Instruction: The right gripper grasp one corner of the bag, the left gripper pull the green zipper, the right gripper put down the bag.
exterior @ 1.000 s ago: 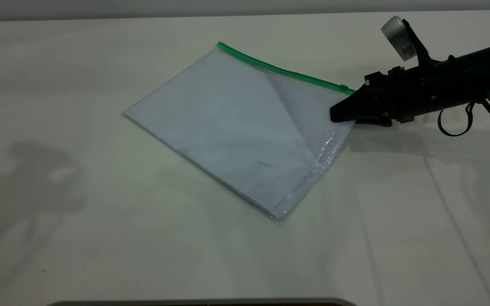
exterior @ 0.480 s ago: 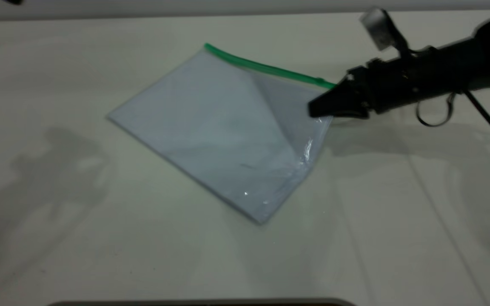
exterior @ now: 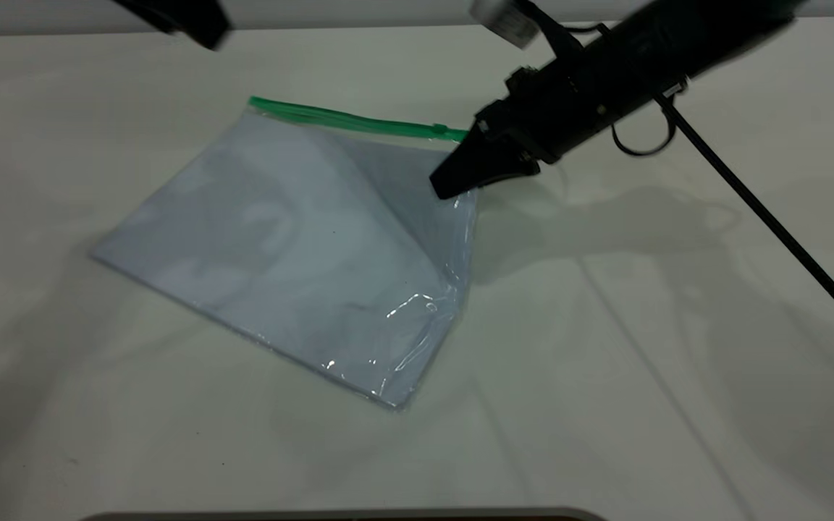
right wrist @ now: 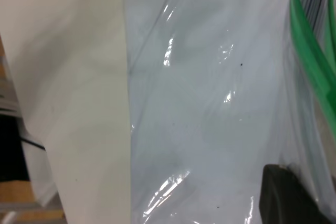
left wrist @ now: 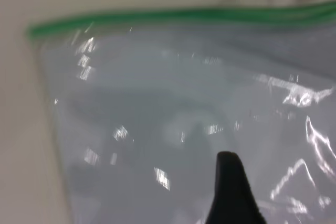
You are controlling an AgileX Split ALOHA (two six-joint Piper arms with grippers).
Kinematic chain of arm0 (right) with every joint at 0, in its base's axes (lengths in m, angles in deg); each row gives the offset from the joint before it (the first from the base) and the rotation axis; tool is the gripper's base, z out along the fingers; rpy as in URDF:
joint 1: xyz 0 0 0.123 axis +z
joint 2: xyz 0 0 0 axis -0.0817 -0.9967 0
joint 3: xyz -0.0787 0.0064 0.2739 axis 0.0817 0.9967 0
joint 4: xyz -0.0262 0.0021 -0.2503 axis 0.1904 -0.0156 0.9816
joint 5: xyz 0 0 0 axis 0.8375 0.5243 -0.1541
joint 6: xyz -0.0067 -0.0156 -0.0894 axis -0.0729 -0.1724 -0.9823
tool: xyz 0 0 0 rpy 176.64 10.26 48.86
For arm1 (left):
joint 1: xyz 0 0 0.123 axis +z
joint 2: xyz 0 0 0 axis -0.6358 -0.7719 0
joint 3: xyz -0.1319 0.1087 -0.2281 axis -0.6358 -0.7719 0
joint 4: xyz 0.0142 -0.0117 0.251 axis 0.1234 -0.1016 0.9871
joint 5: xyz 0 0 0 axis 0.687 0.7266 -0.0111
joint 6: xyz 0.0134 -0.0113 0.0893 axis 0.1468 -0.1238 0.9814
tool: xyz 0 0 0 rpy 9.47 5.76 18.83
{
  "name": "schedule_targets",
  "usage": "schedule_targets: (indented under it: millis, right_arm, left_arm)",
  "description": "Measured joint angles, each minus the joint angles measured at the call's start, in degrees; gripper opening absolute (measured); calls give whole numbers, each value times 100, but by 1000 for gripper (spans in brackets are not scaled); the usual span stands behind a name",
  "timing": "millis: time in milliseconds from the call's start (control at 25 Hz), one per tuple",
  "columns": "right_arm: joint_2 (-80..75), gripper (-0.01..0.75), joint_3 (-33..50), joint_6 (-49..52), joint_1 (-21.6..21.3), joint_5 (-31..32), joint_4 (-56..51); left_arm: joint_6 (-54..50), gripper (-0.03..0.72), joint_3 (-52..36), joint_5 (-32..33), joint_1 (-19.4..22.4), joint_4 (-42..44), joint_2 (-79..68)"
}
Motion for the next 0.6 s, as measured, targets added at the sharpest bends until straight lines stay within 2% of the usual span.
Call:
schedule_targets:
  millis: [360, 600]
  right_arm:
    - [347, 35, -42, 565, 46, -603, 834]
    - [347, 35, -42, 583, 46, -582, 895]
  left_arm:
    - [2008, 545, 1437, 474, -369, -1272, -1266]
    - [3599, 545, 1698, 847, -504, -2404, -1636]
